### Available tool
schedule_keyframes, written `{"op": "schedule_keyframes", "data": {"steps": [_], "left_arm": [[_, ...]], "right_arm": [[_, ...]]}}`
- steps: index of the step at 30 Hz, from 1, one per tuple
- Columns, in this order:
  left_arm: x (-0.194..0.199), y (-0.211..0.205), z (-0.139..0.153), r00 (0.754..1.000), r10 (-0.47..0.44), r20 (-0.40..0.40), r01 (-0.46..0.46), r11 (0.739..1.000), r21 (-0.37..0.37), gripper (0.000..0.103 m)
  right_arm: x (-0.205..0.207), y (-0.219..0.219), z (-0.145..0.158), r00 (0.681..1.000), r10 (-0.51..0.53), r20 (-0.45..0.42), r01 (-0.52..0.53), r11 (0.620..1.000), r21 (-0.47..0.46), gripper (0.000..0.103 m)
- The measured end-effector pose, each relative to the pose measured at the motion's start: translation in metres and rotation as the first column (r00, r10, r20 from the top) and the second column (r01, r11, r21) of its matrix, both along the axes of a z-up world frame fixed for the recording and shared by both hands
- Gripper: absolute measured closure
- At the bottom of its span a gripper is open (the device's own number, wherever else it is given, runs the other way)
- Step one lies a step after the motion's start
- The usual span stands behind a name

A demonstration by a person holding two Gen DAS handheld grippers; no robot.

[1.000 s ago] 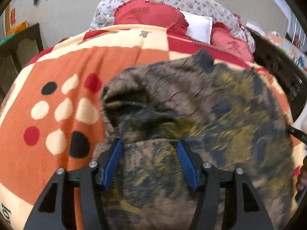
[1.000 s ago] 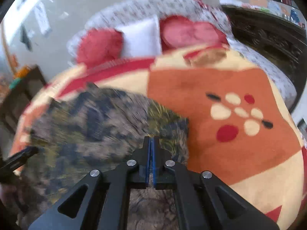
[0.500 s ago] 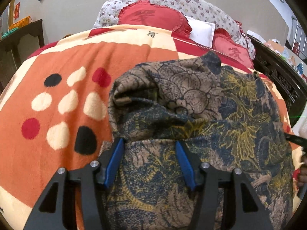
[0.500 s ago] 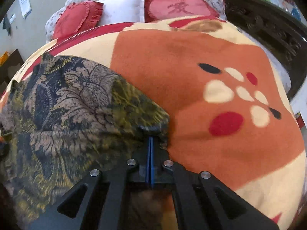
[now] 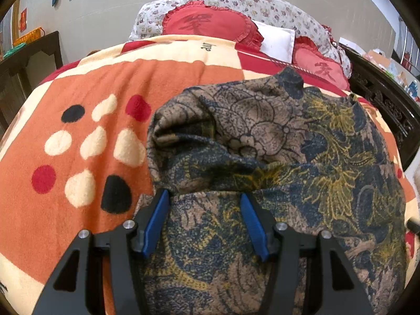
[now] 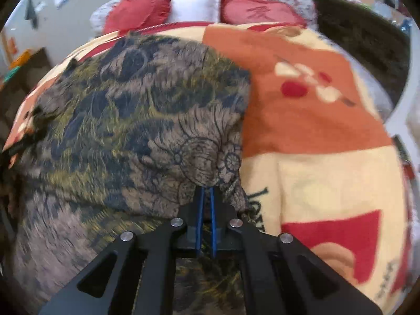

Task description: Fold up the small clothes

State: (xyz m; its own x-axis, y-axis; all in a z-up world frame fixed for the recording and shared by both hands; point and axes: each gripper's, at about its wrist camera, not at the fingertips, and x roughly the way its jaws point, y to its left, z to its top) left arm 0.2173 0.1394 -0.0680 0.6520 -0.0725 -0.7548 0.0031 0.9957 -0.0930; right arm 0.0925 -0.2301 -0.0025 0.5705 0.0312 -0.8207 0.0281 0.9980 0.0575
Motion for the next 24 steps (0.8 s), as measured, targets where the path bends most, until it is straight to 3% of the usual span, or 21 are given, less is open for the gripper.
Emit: {"op": "schedule_keyframes", "data": {"steps": [3,6,8,9,12,15,18,20,21,22,24], "left_arm": [[0.000,0.000,0.000,1.000,0.000,0.000,0.000,1.000,-0.001,0.042],[0.000,-0.001,0.001,1.000,-0.001,0.000,0.001,1.000,-0.001,0.042],[-0.001,-0.001,0.002,1.000,-0.002,0.003,0.002,1.000,0.010,0.042],[-0.003,-0.003,0.004,1.000,-0.011,0.003,0.011,1.000,0.021,0.042],[-0.019,-0.009,0.021,0.999,-0.041,0.023,0.039,0.996,0.084,0.043],[-0.051,-0.019,0.051,0.990,-0.093,0.104,0.094,0.996,-0.006,0.043],[-0.073,-0.043,0.062,0.977,-0.181,0.112,0.190,0.979,-0.073,0.043],[-0.079,-0.062,0.052,0.970,-0.233,0.071,0.238,0.968,-0.074,0.043],[-0.078,-0.072,0.040,0.969,-0.246,0.025,0.247,0.967,-0.067,0.044],[-0.074,-0.078,0.016,0.966,-0.247,-0.075,0.243,0.968,-0.060,0.045],[-0.080,-0.078,0.007,0.969,-0.244,-0.028,0.243,0.969,-0.048,0.045]], "right_arm": [[0.001,0.045,0.021,0.992,0.110,0.062,-0.112,0.993,0.032,0.098],[0.012,0.086,0.004,0.975,0.219,0.032,-0.220,0.975,0.033,0.098],[0.010,0.100,-0.030,0.970,0.244,-0.019,-0.244,0.970,-0.014,0.098],[0.007,0.099,-0.032,0.970,0.243,0.019,-0.242,0.970,-0.019,0.098],[0.012,0.097,-0.030,0.973,0.229,0.020,-0.229,0.973,0.003,0.098],[0.014,0.097,-0.030,0.974,0.222,0.032,-0.223,0.975,0.004,0.098],[0.006,0.097,-0.027,0.975,0.219,0.040,-0.219,0.976,0.006,0.097],[0.002,0.096,-0.030,0.975,0.219,0.042,-0.219,0.976,0.010,0.097],[0.002,0.096,-0.030,0.975,0.217,0.043,-0.218,0.976,0.014,0.097],[0.002,0.094,-0.026,0.975,0.218,0.044,-0.219,0.976,0.014,0.097],[0.002,0.094,-0.026,0.975,0.218,0.044,-0.219,0.976,0.017,0.097]]}}
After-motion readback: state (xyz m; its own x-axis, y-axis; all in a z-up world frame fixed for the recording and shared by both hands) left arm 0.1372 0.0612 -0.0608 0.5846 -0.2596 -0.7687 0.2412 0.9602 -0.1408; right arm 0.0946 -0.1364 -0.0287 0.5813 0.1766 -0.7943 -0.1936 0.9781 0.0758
